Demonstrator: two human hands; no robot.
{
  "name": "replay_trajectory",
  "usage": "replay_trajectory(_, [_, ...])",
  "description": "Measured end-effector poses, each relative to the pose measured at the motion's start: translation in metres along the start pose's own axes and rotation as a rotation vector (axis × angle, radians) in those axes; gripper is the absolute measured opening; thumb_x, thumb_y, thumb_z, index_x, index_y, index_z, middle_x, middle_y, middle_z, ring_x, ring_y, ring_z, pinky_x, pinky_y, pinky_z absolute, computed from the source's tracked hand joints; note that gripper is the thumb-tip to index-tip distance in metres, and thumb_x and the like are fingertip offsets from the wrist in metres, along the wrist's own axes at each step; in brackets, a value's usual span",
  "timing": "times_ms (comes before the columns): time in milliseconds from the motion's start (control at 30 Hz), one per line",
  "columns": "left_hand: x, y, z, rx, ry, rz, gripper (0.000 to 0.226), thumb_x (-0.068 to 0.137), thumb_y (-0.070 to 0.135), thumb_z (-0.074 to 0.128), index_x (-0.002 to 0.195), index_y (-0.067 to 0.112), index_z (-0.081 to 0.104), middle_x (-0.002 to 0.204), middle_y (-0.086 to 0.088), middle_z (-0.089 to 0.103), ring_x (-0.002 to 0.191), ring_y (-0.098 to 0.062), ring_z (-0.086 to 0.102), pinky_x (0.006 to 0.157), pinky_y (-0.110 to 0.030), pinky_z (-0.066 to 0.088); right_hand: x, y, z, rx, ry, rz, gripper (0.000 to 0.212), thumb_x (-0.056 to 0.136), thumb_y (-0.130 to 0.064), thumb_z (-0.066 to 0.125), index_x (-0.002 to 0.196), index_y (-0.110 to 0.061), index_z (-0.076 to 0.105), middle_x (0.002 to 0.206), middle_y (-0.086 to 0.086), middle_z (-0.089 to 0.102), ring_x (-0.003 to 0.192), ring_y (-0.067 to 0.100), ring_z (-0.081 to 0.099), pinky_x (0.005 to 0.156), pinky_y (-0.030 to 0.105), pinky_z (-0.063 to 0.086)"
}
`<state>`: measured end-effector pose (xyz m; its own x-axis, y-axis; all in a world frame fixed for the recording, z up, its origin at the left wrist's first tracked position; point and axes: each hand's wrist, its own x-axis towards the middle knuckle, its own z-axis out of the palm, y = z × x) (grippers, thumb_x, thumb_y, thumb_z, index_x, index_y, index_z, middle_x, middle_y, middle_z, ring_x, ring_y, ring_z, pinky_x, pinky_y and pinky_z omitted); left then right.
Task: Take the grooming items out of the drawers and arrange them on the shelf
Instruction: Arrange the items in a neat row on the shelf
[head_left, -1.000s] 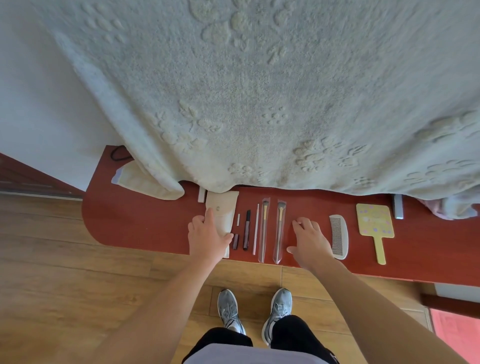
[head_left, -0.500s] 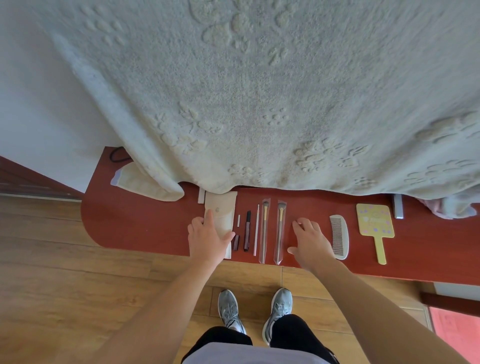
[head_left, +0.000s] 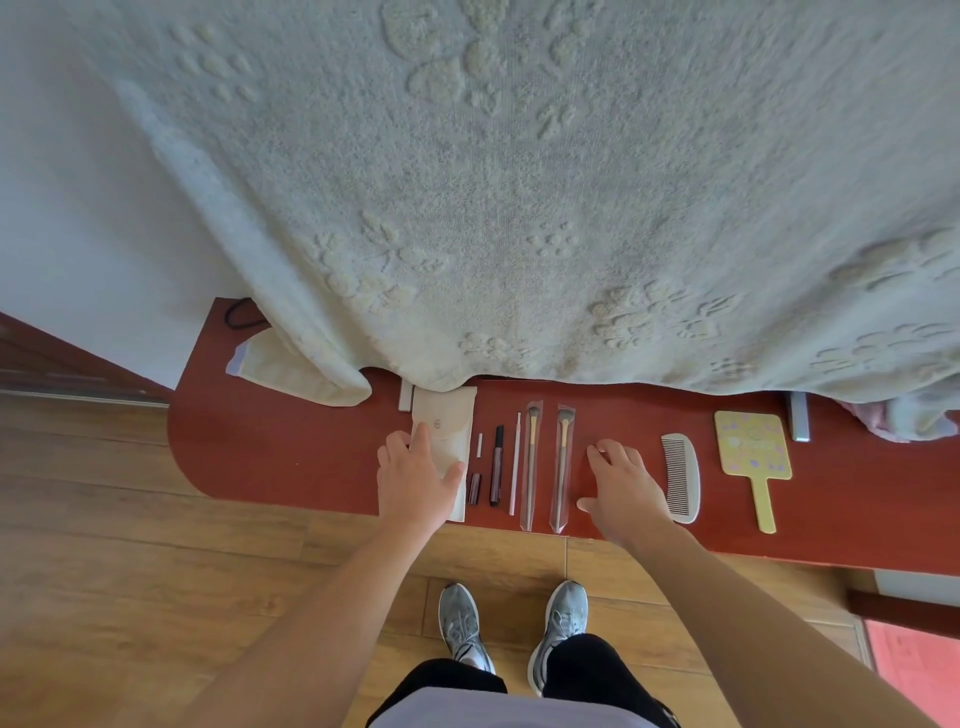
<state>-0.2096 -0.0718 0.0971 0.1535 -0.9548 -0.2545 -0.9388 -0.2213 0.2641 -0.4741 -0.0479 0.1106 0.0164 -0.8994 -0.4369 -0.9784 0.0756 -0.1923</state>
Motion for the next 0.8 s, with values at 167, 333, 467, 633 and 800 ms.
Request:
replay_trajectory(167, [-0.0007,0.0032,0.0001,-0.048,-0.018,-0.001,0.069,0.091,0.049,0.059,0.146,0.016,0.035,0.124,-0.006,0.04,0.11,-0.021,0.042,0.087,-0.03,0.05,0.0005,0.0012,0.001,0.013,0.001,0.005,0.076,0.09,-0.043,0.064,0.151,-0.019,0.026,0.154,-0.002,0.025,0.14,0.02,0.024,0.109,0.035,0.041])
replay_trajectory(333, [0.0001,0.0045,0.0001,-0.056,-0.019,0.0,0.07,0.092,0.048,0.059,0.149,0.016,0.033,0.128,-0.007,0.041,0.115,-0.022,0.043,0.09,-0.031,0.05,0.0012,0.0015,0.0013,0.016,0.002,0.005,0.077,0.089,-0.043,0.064,0.151,-0.019,0.026,0.155,-0.001,0.025,0.141,0.02,0.024,0.109,0.036,0.041])
replay_trajectory(467, [0.0029,0.0053,-0.001,-0.06,-0.01,0.002,0.07,0.091,0.046,0.06,0.148,0.015,0.033,0.128,-0.008,0.042,0.116,-0.023,0.043,0.091,-0.031,0.049,0.001,0.0011,0.0011,0.016,0.003,0.005,0.077,0.09,-0.043,0.064,0.151,-0.019,0.025,0.155,-0.002,0.025,0.141,0.02,0.023,0.109,0.035,0.041])
replay_trajectory(633, [0.0049,0.0059,-0.0017,-0.064,-0.009,0.012,0.07,0.091,0.046,0.061,0.147,0.016,0.034,0.128,-0.009,0.042,0.116,-0.023,0.044,0.091,-0.031,0.049,0.001,0.0015,0.0016,0.018,0.004,0.008,0.077,0.09,-0.043,0.064,0.151,-0.019,0.025,0.155,-0.002,0.025,0.141,0.02,0.023,0.109,0.035,0.041])
replay_trajectory(800, [0.0047,0.0047,-0.0018,-0.068,-0.016,0.017,0.069,0.091,0.046,0.061,0.147,0.016,0.033,0.128,-0.008,0.041,0.116,-0.023,0.044,0.091,-0.031,0.048,0.001,0.0008,0.0016,0.024,0.006,0.013,0.077,0.089,-0.042,0.065,0.151,-0.019,0.025,0.154,-0.003,0.026,0.141,0.02,0.024,0.108,0.035,0.042])
